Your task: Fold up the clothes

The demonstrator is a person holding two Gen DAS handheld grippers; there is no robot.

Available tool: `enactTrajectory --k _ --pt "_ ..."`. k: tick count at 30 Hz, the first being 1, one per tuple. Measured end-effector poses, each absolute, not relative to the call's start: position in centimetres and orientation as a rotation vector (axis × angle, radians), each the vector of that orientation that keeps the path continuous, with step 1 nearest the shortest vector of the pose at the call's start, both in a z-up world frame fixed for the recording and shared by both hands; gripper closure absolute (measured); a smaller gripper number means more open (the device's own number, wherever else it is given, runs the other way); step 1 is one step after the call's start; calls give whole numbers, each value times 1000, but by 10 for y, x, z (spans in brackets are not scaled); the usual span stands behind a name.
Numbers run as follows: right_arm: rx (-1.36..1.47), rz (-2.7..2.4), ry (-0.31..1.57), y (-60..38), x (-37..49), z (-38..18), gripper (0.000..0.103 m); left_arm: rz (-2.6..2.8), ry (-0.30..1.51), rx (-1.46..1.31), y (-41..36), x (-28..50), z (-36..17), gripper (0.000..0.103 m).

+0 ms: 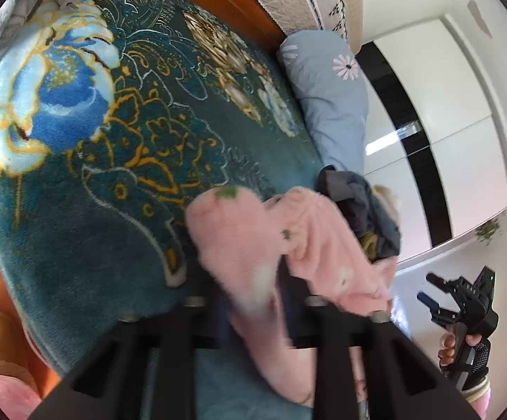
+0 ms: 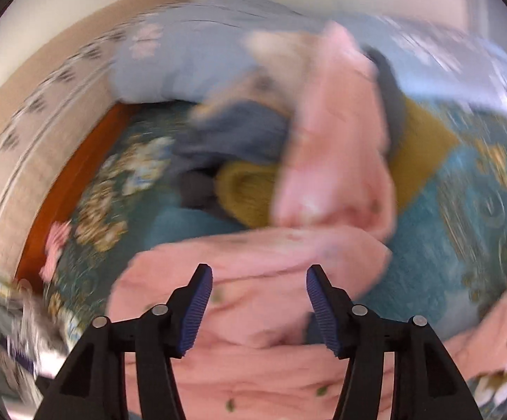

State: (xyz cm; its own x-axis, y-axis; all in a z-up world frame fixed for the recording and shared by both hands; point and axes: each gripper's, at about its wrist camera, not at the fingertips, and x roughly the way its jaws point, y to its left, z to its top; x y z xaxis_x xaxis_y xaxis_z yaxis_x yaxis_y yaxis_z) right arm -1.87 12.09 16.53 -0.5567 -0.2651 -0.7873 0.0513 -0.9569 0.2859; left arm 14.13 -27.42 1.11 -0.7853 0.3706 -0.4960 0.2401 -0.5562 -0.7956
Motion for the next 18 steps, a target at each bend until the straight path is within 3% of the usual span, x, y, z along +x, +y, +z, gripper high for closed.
enactTrajectory --k 2,5,6,7,14,18 --pt "1325 -2546 -229 87 -23 169 34 2498 -1452 -985 -273 137 10 61" --pt "1337 -2447 -86 32 -43 152 33 2545 -1425 -1031 -270 133 7 66" --pt "1351 -2440 -57 20 -52 142 33 2573 -1409 -1050 -270 134 7 84" --pt "1365 -2433 -27 7 -60 133 33 2600 -1393 -1069 -270 134 7 96" --pt "1466 -2382 164 -73 -117 66 33 2678 -1385 -891 -283 150 27 97" --pt "1525 -2343 204 -76 -114 46 33 2641 -1417 -954 -288 146 18 97"
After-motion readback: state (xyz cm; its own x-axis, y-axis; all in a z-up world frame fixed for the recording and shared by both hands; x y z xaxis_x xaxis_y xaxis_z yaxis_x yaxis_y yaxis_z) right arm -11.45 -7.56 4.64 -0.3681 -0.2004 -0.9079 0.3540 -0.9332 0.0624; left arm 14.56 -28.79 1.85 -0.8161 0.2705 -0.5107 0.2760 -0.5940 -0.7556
